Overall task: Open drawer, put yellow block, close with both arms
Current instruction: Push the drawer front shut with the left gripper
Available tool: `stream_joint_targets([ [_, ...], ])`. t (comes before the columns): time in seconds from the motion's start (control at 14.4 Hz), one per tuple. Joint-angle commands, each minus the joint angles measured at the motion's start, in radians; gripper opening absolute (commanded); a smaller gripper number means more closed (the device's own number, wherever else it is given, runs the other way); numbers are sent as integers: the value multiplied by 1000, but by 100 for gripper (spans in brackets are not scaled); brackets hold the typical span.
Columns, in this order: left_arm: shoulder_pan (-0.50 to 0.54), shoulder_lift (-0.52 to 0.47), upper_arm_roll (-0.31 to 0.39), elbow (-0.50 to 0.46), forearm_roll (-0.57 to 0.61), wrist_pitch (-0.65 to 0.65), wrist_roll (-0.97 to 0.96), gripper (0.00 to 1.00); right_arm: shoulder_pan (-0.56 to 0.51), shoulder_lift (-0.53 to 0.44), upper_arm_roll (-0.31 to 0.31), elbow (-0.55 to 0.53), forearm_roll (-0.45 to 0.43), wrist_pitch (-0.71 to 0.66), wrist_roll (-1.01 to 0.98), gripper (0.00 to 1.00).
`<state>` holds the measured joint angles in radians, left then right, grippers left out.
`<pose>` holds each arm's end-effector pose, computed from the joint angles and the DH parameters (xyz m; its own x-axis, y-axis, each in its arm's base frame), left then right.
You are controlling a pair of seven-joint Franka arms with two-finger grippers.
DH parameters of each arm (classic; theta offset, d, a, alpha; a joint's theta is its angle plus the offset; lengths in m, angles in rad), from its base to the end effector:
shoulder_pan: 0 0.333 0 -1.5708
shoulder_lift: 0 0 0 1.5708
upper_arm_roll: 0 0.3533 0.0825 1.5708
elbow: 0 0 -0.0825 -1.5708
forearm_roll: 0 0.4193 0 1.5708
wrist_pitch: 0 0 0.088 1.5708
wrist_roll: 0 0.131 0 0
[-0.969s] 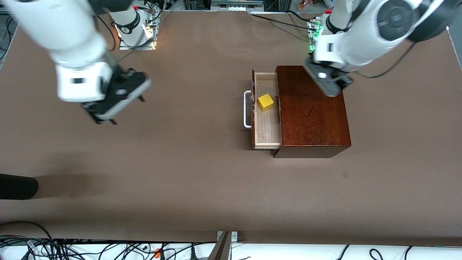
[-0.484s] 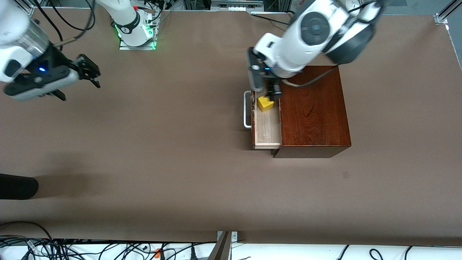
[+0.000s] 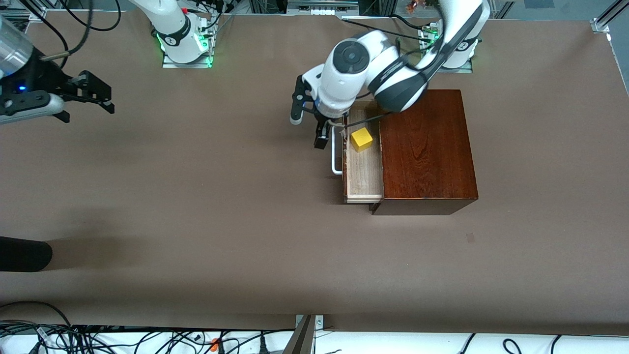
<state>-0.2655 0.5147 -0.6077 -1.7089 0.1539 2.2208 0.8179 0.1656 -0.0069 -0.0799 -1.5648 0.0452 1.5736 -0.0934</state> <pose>0.5021 -0.5146 0.3351 -0.1280 -0.9759 0.1770 -0.9900 0.1365 0.0365 0.5857 0.0561 0.6453 0.9838 0.1779 0.0199 0.1786 -0.9829 -0.0441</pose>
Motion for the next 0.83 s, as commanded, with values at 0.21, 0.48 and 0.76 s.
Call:
stream_joint_targets([
  [0.21, -1, 71, 2, -14, 74, 34, 30, 100, -14, -22, -3, -24, 7, -3, 74, 100],
  [0.48, 14, 74, 9, -29, 128, -7, 40, 100, -11, -5, -1, -17, -8, 5, 74, 100],
  [0.76, 40, 67, 13, -24, 151, -110, 41, 100, -15, 25, -3, 14, -10, -4, 73, 100],
])
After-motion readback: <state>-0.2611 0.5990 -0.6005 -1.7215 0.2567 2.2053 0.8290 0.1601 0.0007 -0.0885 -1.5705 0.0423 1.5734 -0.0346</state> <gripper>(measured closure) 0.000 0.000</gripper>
